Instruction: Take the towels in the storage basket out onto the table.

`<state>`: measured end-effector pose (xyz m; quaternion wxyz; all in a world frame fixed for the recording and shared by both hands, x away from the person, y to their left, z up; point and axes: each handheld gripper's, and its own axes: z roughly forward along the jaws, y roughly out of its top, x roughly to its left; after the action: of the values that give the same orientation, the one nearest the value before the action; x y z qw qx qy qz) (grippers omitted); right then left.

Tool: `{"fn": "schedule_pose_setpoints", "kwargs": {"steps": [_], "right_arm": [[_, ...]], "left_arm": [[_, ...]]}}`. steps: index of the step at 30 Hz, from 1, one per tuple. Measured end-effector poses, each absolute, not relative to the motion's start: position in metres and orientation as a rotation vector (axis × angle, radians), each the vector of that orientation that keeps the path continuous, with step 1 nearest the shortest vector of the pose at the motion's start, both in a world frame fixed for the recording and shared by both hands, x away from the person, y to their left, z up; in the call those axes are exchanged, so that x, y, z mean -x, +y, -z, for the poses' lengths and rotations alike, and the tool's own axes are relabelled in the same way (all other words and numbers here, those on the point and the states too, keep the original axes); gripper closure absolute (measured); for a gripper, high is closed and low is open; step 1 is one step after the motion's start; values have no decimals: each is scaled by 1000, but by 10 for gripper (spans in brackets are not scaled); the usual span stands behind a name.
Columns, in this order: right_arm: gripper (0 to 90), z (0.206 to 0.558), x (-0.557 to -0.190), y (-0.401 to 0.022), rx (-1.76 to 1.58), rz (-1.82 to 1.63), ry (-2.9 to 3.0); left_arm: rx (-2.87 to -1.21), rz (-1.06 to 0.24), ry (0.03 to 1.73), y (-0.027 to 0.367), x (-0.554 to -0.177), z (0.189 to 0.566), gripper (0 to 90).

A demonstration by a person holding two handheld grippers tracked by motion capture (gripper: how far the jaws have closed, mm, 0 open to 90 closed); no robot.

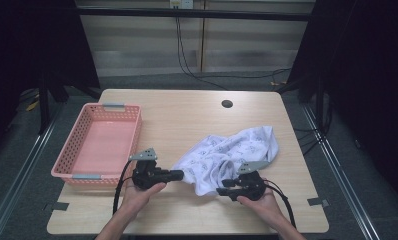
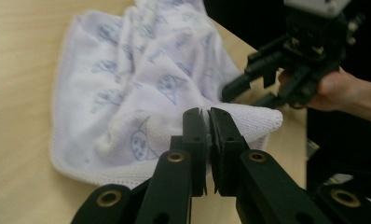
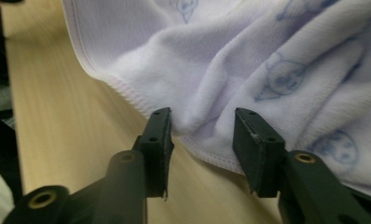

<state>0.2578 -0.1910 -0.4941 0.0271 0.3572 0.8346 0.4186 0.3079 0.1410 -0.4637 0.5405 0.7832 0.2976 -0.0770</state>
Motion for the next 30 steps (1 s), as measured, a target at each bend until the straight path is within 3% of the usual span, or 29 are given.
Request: {"fn": "schedule_pose_setpoints", "kwargs": {"steps": [5,11,12,13,14,15,16,19,23,27,28,30], "right_arm": [[506,502,-256,-186,-1031,-1215,2583],[543,501,-249,-196,-1023,-1201,2598],[652,500,-244,-200,-1009,-1167,2605],[652,500,-244,-200,-1009,-1167,2605],[786,498,-241,-208,-1008,-1143,2629],[786,498,-241,-208,-1008,-1143,2629],[862,497,-238,-220,-1061,-1134,2631],[894,492,-237,-242,-1129,-1113,2595],[897,478,-246,-282,-1241,-1149,2424],[879,486,-252,-300,-1323,-1109,2432],[837,488,-250,-301,-1309,-1102,2427],[714,485,-245,-298,-1292,-1110,2414]], "left_arm": [[-1772,127,755,157,-316,453,858],[-1690,87,804,181,-317,445,858],[-1717,58,811,184,-316,444,858],[-1717,58,811,184,-316,444,858],[-1738,55,810,186,-314,445,857],[-1738,55,810,186,-314,445,858],[-1743,59,818,187,-313,446,857],[-1763,65,806,187,-310,445,857],[-1793,68,800,185,-309,447,855],[-1937,107,828,171,-312,474,846],[-2001,50,808,167,-310,475,835],[-1997,87,794,166,-309,475,824]]}}
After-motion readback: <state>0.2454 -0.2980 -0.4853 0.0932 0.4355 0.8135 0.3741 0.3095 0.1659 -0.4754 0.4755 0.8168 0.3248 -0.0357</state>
